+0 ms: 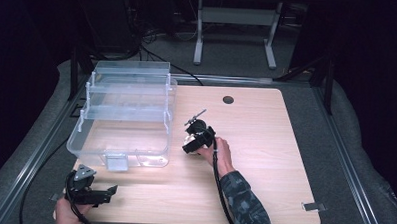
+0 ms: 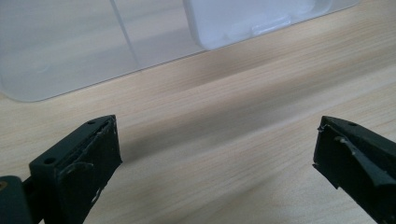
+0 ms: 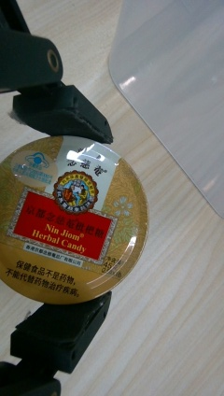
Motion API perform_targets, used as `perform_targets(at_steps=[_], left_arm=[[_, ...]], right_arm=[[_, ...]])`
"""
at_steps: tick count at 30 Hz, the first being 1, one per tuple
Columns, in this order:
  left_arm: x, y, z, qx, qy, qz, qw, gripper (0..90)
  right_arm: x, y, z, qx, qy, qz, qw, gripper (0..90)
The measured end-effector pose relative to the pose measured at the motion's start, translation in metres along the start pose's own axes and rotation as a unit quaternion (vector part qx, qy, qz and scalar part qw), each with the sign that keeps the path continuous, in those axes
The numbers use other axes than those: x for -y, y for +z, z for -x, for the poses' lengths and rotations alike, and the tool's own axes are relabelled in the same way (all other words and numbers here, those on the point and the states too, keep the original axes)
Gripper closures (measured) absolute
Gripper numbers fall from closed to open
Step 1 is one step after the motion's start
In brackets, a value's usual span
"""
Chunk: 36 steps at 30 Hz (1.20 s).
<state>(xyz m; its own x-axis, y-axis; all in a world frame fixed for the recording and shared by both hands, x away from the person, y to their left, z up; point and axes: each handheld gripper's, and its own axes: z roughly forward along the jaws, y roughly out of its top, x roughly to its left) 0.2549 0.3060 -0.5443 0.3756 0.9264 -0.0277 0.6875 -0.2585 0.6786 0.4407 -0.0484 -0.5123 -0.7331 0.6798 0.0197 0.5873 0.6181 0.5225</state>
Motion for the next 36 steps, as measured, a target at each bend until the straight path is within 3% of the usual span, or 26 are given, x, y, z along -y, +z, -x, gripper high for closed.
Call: perform_targets(at_steps=[8,12,13,18,32,36], left_arm=[[-0.002,-0.001,0.001,0.003,0.003,-0.001,1.0,0.6],[-0.002,-0.001,0.002,0.003,0.004,0.002,1.0,0.6],[-0.003,-0.001,0.002,0.004,0.003,0.004,1.0,0.6],[-0.004,-0.001,0.002,0.002,0.008,0.003,1.0,0.6],[-0.005,-0.003,0.003,0.006,0.013,0.005,0.9999,0.5],[-0.005,0.0,0.004,0.006,0.014,-0.001,0.9999,0.5]], right_arm=[[0.006,-0.025,0.006,0.011,-0.002,0.013,0.9999,20.1],[0.009,-0.032,0.01,0.003,0.003,0.022,0.9997,20.1],[0.012,-0.037,0.012,0.018,0.004,0.018,0.9997,20.0],[0.017,-0.044,0.016,0.025,0.007,0.019,0.9995,20.1],[0.043,-0.07,0.037,0.047,0.028,0.023,0.9982,20.1],[0.057,-0.081,0.049,0.054,0.046,0.031,0.997,20.1]])
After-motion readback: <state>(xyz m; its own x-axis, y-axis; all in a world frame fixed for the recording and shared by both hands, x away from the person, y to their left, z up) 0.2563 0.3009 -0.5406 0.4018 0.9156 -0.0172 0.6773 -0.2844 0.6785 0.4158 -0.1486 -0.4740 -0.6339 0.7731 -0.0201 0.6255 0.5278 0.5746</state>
